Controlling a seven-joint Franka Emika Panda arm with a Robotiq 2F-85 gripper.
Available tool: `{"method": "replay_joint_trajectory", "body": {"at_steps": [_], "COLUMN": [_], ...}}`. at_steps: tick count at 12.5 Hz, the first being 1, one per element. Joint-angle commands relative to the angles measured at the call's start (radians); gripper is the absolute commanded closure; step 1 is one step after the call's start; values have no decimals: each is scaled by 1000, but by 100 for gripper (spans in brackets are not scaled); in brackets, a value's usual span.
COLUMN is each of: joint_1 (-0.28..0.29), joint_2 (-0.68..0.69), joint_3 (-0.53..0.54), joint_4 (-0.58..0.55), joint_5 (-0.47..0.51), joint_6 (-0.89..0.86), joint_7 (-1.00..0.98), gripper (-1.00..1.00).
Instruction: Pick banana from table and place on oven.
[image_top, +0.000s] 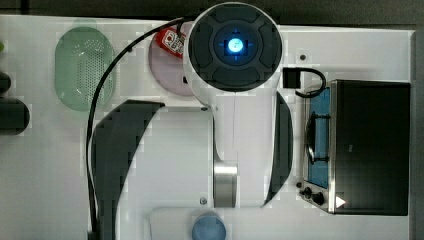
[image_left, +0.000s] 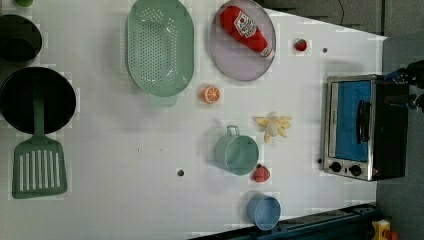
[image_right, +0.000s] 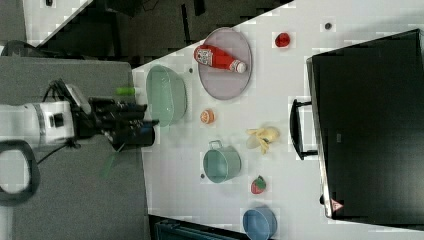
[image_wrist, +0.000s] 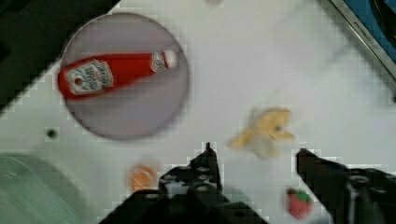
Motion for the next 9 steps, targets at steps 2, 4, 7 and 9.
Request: {"method": "replay_joint_trajectory", "body": {"at_steps": [2, 4, 7, 9], "joint_1": [-42, -42, -39, -38], "joint_2": [-468, -467, -422, -349], "joint_3": [-35, -36, -34, -34], "joint_4": [-303, -308, -313, -325], "joint_5": [-7, -7, -7, -7], "joint_6": [-181, -181, -166, -115], "joint_7": [84, 84, 84, 84], "gripper": [-81, -100, -100, -100]}}
